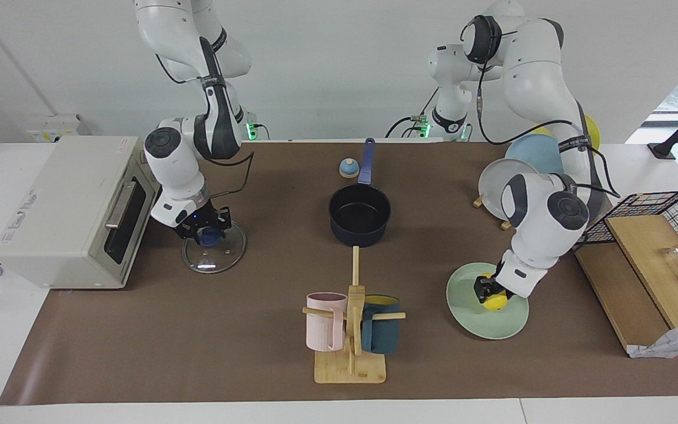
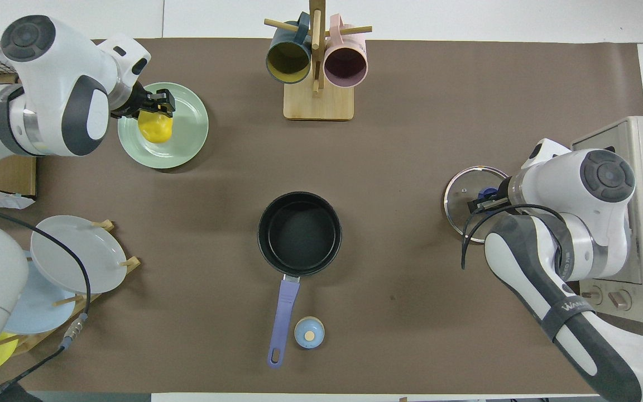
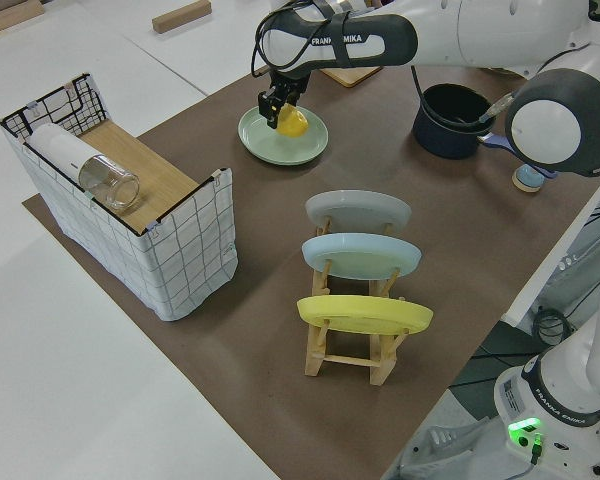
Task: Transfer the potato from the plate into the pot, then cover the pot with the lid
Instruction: 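Close the left gripper on the yellow potato on the green plate, then carry the potato with the left gripper into the black pot and release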
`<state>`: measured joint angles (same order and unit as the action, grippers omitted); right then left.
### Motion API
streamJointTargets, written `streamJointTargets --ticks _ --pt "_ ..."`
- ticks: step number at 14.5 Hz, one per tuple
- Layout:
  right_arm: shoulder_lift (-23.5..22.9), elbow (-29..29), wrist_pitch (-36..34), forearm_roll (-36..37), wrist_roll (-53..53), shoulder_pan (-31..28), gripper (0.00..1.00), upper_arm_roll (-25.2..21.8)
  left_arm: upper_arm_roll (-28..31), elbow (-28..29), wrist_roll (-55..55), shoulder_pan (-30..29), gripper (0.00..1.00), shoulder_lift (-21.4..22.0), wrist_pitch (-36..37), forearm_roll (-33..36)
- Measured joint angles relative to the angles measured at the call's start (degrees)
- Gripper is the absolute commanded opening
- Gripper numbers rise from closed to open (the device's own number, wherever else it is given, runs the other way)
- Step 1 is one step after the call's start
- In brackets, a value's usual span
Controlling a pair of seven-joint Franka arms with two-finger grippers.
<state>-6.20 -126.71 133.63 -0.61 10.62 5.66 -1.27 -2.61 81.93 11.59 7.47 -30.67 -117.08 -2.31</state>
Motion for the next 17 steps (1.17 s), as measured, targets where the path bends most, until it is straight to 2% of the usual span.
streamJointTargets --ticks 4,7,8,11,14,17 --pt "-0.1 8.5 -11.0 0.0 0.0 0.8 0.0 0.1 -0.3 -0.1 5.5 2.6 0.0 12.5 15.5 -2.9" --pt "0.0 18.9 -23.3 0.0 0.0 2.6 0.0 0.2 -0.5 6.9 13.7 9.2 0.0 21.0 17.6 -3.4" --pt "0.1 22.9 -27.9 0.0 0.0 3.1 0.0 0.2 -0.6 10.5 16.5 12.1 0.0 23.2 16.3 -3.4" --pt "0.4 33.2 -38.8 0.0 0.0 4.0 0.0 0.2 -0.7 22.5 22.9 20.5 0.0 27.2 4.2 -3.5" --pt "0.4 35.0 -41.0 0.1 -0.2 4.0 0.0 0.2 -0.7 29.6 25.8 25.6 0.0 26.8 -3.4 -3.5" --pt "-0.4 35.0 -41.0 0.1 -1.2 4.2 0.0 0.2 -0.5 31.7 26.9 28.1 0.0 23.2 -9.1 -3.2"
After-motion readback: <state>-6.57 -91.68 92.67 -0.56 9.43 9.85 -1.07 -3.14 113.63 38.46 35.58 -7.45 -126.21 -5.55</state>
